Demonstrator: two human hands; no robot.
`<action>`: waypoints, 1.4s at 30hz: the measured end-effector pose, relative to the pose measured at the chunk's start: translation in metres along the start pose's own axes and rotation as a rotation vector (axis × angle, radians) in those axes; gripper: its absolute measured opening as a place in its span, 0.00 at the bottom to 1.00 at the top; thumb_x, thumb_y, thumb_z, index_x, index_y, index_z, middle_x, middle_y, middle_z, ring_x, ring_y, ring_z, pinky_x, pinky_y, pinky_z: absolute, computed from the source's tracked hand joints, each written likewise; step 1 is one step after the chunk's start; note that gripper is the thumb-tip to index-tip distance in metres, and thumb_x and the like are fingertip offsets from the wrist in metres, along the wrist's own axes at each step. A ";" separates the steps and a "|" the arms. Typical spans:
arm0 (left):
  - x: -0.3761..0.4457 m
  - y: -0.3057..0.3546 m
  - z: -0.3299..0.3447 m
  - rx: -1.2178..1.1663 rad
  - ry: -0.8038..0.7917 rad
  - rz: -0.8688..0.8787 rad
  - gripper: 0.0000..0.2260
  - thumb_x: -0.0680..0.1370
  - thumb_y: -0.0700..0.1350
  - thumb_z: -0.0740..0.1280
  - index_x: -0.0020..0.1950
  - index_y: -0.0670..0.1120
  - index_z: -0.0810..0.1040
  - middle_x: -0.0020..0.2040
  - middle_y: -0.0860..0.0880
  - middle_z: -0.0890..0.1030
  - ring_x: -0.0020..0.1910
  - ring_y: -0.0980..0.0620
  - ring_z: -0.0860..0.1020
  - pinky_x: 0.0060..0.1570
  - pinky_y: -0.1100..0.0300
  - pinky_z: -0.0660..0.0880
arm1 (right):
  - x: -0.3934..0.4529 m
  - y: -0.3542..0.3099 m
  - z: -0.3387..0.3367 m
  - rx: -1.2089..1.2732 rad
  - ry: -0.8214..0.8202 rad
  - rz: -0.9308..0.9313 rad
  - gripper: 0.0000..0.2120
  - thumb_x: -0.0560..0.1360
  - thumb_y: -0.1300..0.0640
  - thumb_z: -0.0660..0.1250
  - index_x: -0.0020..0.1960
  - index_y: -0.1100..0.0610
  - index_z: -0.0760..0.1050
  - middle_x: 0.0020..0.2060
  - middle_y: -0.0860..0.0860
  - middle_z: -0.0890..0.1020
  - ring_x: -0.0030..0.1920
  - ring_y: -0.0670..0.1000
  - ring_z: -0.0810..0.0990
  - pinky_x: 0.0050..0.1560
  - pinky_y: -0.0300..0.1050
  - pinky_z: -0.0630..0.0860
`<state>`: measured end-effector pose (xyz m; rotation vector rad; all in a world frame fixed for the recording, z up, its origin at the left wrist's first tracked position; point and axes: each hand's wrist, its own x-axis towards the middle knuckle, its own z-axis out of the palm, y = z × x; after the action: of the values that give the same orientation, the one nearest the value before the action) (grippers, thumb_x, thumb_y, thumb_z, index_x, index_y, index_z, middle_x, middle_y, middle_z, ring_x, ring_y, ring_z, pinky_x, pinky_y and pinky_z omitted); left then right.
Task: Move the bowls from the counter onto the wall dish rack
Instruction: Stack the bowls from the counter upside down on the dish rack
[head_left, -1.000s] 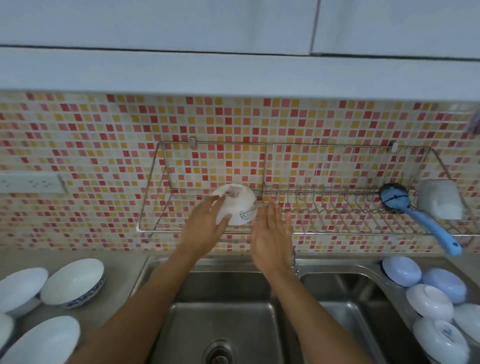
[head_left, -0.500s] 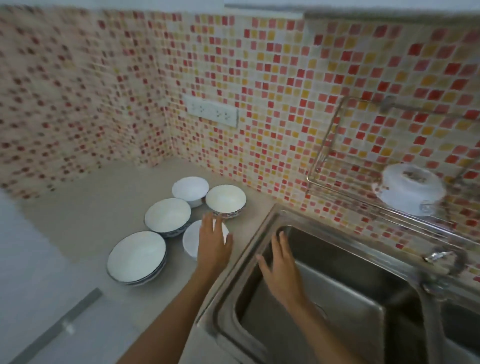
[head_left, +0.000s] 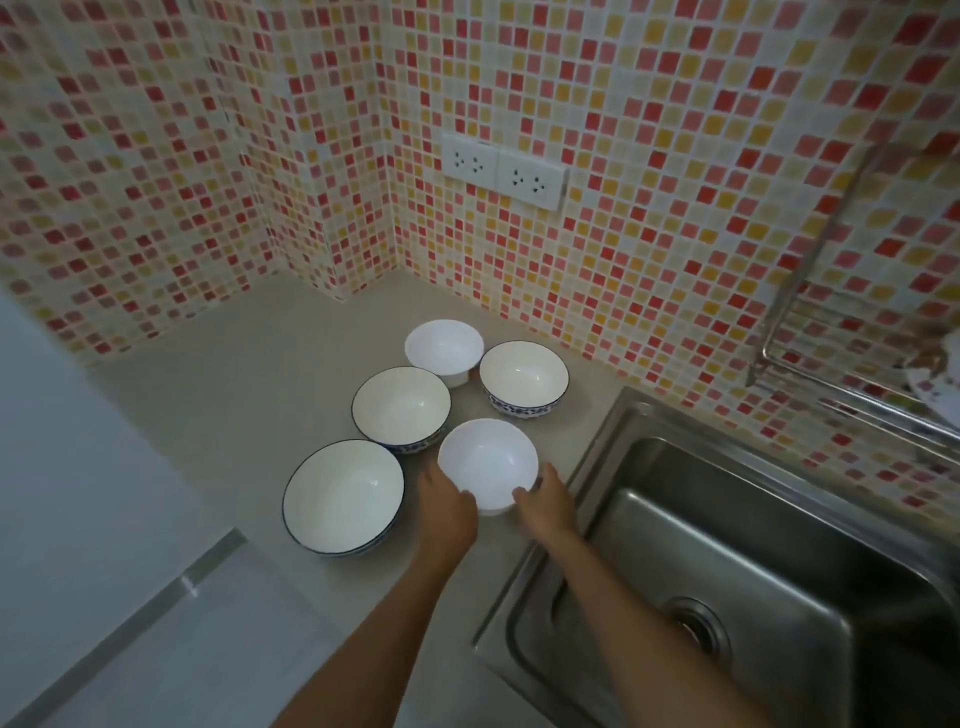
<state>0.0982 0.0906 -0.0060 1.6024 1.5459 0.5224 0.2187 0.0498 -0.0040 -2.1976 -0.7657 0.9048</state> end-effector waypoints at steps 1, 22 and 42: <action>0.002 -0.001 -0.002 -0.021 -0.025 -0.002 0.28 0.74 0.39 0.65 0.72 0.35 0.60 0.69 0.36 0.67 0.67 0.38 0.68 0.65 0.49 0.67 | 0.000 0.000 0.001 0.023 0.005 0.000 0.27 0.74 0.59 0.65 0.71 0.59 0.65 0.66 0.58 0.74 0.65 0.60 0.73 0.63 0.52 0.71; -0.038 0.164 -0.001 -0.995 -0.499 0.073 0.22 0.77 0.63 0.58 0.66 0.53 0.69 0.59 0.49 0.77 0.54 0.46 0.79 0.51 0.47 0.78 | -0.116 -0.014 -0.207 0.278 0.414 -0.412 0.28 0.78 0.52 0.66 0.75 0.50 0.62 0.66 0.42 0.73 0.65 0.43 0.72 0.65 0.41 0.69; -0.105 0.326 0.072 -0.720 -0.392 0.603 0.20 0.77 0.65 0.52 0.66 0.59 0.64 0.64 0.52 0.70 0.60 0.49 0.73 0.44 0.61 0.75 | -0.085 0.117 -0.339 -0.560 1.042 -0.341 0.30 0.82 0.45 0.38 0.73 0.60 0.64 0.71 0.55 0.69 0.74 0.54 0.63 0.74 0.55 0.52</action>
<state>0.3370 0.0027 0.2343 1.4404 0.4655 0.8982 0.4560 -0.1955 0.1346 -2.4301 -0.8402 -0.6979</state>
